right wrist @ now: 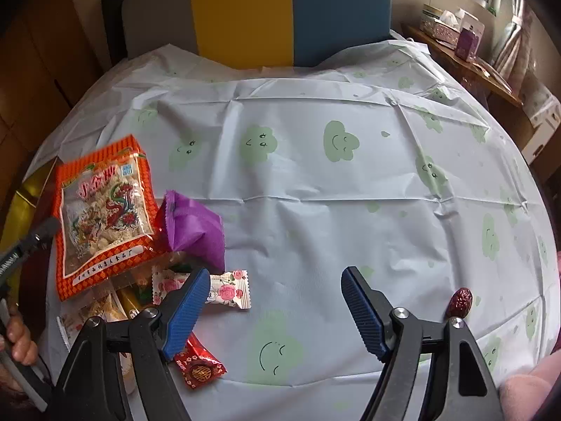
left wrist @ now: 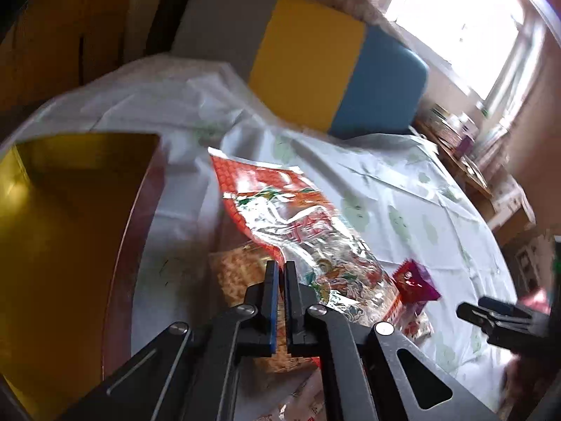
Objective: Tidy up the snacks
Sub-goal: 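Reach the left gripper to the orange dragon-print snack bag and grasp it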
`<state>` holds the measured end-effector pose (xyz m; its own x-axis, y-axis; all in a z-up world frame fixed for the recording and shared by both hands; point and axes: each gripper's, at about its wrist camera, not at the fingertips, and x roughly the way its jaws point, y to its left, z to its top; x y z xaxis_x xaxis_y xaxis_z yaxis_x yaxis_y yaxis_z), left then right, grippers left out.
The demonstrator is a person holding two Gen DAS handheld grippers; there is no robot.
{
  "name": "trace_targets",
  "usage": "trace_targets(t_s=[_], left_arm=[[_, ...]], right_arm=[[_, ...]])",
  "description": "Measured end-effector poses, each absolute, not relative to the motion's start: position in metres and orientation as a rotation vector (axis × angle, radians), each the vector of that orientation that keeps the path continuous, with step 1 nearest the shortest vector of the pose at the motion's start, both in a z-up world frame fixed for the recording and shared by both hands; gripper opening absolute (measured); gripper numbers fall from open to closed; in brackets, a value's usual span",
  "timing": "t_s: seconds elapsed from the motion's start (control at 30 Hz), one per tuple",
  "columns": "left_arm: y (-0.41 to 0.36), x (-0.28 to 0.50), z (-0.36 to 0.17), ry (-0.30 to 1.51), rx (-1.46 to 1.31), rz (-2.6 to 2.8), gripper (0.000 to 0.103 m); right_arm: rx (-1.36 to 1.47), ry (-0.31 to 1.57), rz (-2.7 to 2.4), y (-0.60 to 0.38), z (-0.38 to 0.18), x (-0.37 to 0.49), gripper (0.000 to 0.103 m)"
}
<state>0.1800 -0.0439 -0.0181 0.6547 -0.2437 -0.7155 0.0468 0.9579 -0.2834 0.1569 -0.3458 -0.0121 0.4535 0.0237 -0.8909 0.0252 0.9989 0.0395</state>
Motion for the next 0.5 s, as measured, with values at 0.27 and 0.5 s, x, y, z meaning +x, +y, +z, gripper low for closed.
trace_targets(t_s=[0.27,0.5], left_arm=[[-0.047,0.188,-0.021,0.864,-0.263,-0.16,0.042],[-0.05,0.194,-0.035,0.895,-0.252,-0.149,0.053]], right_arm=[[-0.018,1.101,0.024,-0.335,-0.016,0.156,0.072],[-0.014,1.099,0.007,-0.338,-0.016,0.157,0.072]])
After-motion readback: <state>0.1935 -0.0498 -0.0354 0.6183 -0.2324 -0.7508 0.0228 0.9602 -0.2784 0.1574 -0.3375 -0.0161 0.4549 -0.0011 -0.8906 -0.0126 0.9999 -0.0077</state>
